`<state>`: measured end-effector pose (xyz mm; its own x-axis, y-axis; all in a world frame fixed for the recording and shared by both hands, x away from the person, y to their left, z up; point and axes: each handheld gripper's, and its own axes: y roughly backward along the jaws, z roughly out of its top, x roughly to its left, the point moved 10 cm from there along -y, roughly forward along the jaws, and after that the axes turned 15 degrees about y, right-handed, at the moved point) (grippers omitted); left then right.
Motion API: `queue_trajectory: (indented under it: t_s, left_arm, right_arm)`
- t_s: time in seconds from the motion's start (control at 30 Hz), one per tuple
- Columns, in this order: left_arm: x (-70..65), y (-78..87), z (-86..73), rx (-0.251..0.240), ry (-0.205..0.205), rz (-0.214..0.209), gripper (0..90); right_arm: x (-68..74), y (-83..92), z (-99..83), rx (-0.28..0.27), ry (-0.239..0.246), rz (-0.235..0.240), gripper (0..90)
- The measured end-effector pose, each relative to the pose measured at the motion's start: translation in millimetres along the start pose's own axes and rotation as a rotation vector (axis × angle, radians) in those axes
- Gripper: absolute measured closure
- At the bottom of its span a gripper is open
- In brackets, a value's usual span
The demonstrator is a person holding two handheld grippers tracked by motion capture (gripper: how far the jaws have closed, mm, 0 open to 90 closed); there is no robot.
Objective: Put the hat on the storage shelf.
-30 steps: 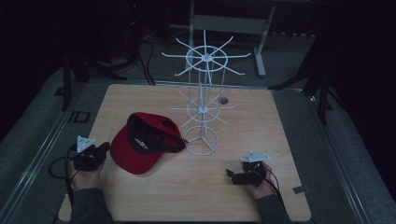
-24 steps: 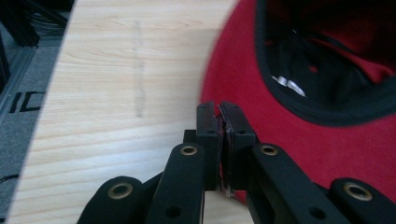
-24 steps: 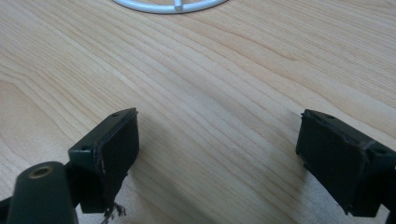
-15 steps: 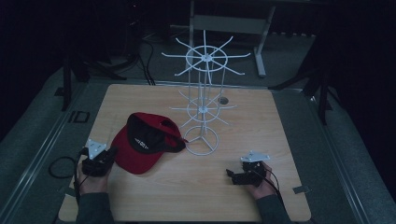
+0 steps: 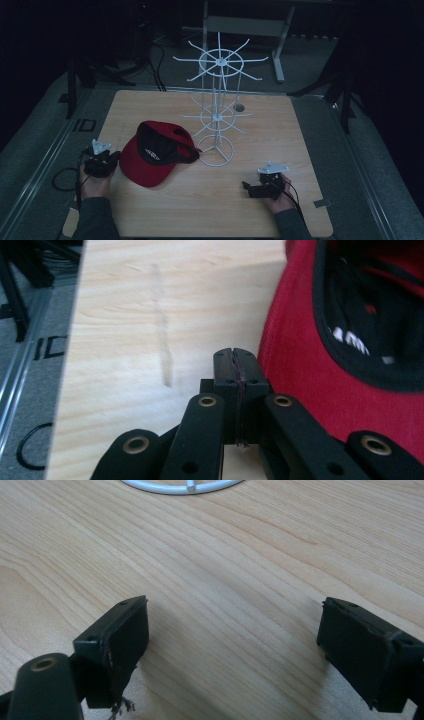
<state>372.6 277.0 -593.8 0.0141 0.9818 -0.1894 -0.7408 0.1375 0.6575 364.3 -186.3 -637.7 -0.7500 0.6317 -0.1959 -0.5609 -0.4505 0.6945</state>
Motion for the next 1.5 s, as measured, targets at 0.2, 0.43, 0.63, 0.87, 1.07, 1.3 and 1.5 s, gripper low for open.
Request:
queue_trajectory:
  t_s: [0.2,0.43,0.63,0.87,1.07,1.3,1.5]
  left_arm:
    - [-28.3,9.5,-19.8,0.047,-0.052,-0.077,90.0]
    - [-74.6,14.3,-39.2,0.106,-0.137,-0.208,90.0]
    - [-100.2,16.2,-42.9,0.110,-0.144,-0.257,89.0]
    - [-83.4,31.6,-26.0,0.030,0.009,-0.283,69.9]
    - [-96.7,28.1,-27.5,0.066,0.046,-0.387,54.7]
    - [-109.5,8.0,-33.1,0.167,0.027,-0.425,51.2]
    - [-115.3,-2.3,-39.1,0.265,0.022,-0.494,54.4]
  right_arm:
    - [0.1,-0.1,0.1,-0.001,-0.001,0.000,13.1]
    - [0.1,-0.1,0.1,-0.001,-0.001,0.000,13.1]
    - [0.1,-0.1,0.1,-0.001,-0.001,0.000,13.1]
    - [0.0,-0.1,0.1,-0.001,-0.001,0.000,13.1]
    - [0.1,-0.1,0.1,-0.001,-0.001,0.000,13.1]
    - [0.0,-0.1,0.1,-0.001,-0.001,0.000,13.1]
    - [0.1,-0.1,0.1,-0.001,-0.001,0.000,13.1]
